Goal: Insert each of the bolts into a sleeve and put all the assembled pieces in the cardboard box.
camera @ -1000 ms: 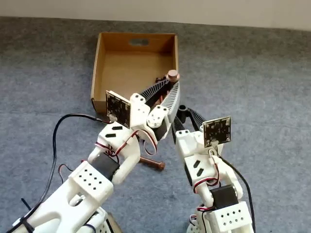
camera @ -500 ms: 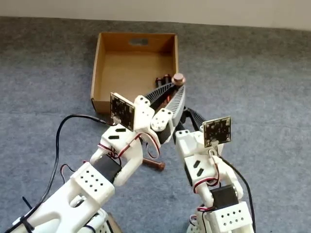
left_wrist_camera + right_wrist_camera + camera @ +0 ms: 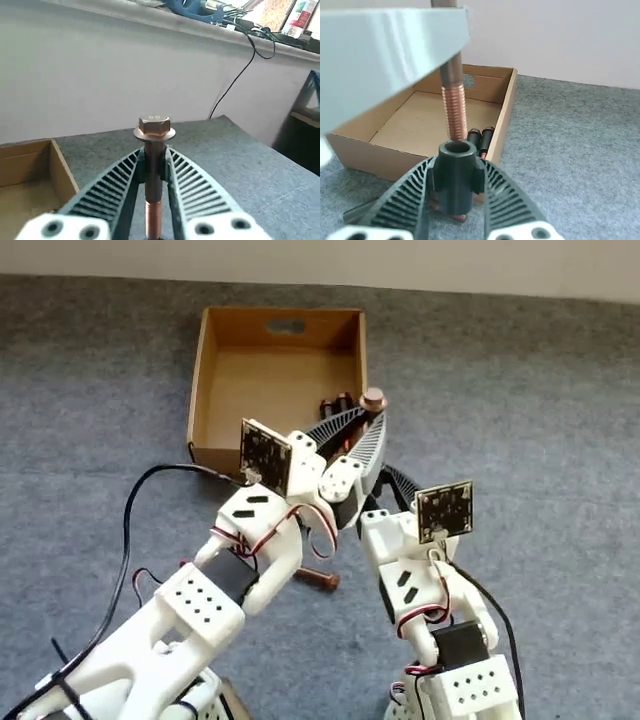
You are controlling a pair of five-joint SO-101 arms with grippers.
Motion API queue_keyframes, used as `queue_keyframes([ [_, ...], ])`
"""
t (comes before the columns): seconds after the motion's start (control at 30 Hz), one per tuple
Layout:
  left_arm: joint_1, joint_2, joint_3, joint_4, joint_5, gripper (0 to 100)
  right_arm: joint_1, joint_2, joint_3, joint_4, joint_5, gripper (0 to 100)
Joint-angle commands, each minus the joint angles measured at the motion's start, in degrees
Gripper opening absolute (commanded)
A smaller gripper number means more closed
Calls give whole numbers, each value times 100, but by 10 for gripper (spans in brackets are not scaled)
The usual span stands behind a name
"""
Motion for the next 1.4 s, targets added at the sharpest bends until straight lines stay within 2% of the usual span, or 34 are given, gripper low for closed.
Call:
queue_keyframes([
  [0.0,145,-312,48,-18,-26,8,75,-75,-66,-127,-9,5],
  [0.2,110,-347,171,9,-18,8,75,-75,-66,-127,-9,5],
  [0.3,110,-356,57,378,-18,8,75,-75,-57,-127,-9,5],
  [0.67,119,-321,-1182,2892,0,8,75,-75,-57,-127,-9,5],
  [1.37,-48,-295,-1244,2954,0,8,75,-75,-75,-127,-9,5],
])
